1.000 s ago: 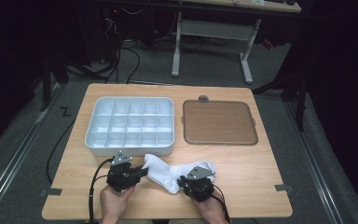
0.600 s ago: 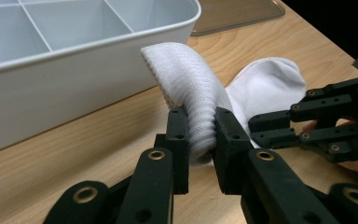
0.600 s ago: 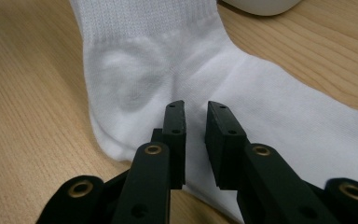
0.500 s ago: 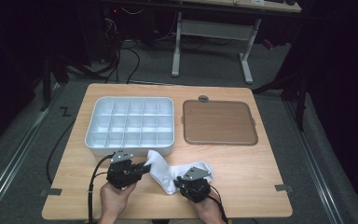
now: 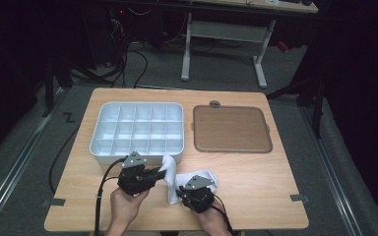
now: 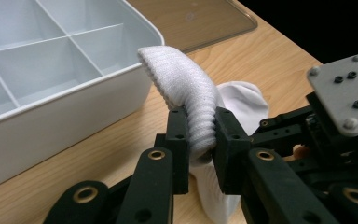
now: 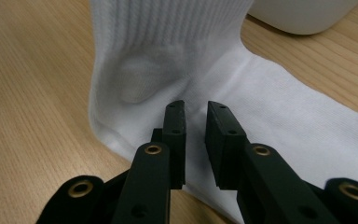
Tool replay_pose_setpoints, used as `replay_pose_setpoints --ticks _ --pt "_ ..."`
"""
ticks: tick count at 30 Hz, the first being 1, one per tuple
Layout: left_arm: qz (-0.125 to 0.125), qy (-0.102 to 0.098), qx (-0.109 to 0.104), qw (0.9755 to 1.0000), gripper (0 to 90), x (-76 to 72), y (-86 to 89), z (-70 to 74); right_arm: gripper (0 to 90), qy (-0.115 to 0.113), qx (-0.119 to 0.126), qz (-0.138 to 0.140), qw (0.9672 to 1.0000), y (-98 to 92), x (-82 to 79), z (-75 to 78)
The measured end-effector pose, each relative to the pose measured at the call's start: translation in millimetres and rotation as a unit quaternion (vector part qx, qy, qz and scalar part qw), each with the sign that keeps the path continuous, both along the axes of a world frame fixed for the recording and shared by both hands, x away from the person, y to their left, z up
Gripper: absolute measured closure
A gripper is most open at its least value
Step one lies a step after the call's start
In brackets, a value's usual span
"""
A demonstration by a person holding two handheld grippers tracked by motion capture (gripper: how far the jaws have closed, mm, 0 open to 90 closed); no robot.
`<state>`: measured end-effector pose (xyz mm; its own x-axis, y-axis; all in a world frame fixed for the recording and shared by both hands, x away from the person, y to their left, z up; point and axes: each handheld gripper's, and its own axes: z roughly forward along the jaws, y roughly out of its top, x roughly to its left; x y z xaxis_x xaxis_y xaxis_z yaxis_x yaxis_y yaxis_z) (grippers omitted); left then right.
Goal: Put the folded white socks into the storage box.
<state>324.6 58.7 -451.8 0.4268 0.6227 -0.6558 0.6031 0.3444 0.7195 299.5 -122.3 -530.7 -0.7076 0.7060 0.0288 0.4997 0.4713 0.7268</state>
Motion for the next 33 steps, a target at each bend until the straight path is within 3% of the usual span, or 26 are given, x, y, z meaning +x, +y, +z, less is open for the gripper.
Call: replay_pose_setpoints --ticks 10,18,21,26,28,33 --pt "-0.018 0.011 0.005 0.9998 78.0 3.2 -13.5 -5.6 77.2 0.006 0.007 0.008 0.9999 9.9 2.2 -0.2" --pt "-0.018 0.012 0.020 0.9996 78.1 4.5 -15.7 -9.4 72.2 0.009 0.015 0.004 0.9998 -1.4 0.5 8.3" --pt "-0.020 0.012 0.024 0.9994 78.1 4.7 -16.7 -10.3 71.7 -0.009 0.015 -0.017 0.9997 -22.4 -1.6 22.0" --pt "-0.023 0.014 0.031 0.9992 78.1 4.5 -21.3 -12.6 71.1 -0.030 0.013 -0.051 0.9981 -50.3 -0.1 32.4" --pt "-0.024 0.015 0.033 0.9990 78.1 4.5 -22.9 -13.4 70.5 -0.030 0.017 -0.081 0.9961 -70.8 3.4 35.3" --pt "-0.029 0.017 0.041 0.9986 78.1 4.6 -28.2 -15.9 69.4 -0.027 0.014 -0.100 0.9945 -85.9 5.4 33.8"
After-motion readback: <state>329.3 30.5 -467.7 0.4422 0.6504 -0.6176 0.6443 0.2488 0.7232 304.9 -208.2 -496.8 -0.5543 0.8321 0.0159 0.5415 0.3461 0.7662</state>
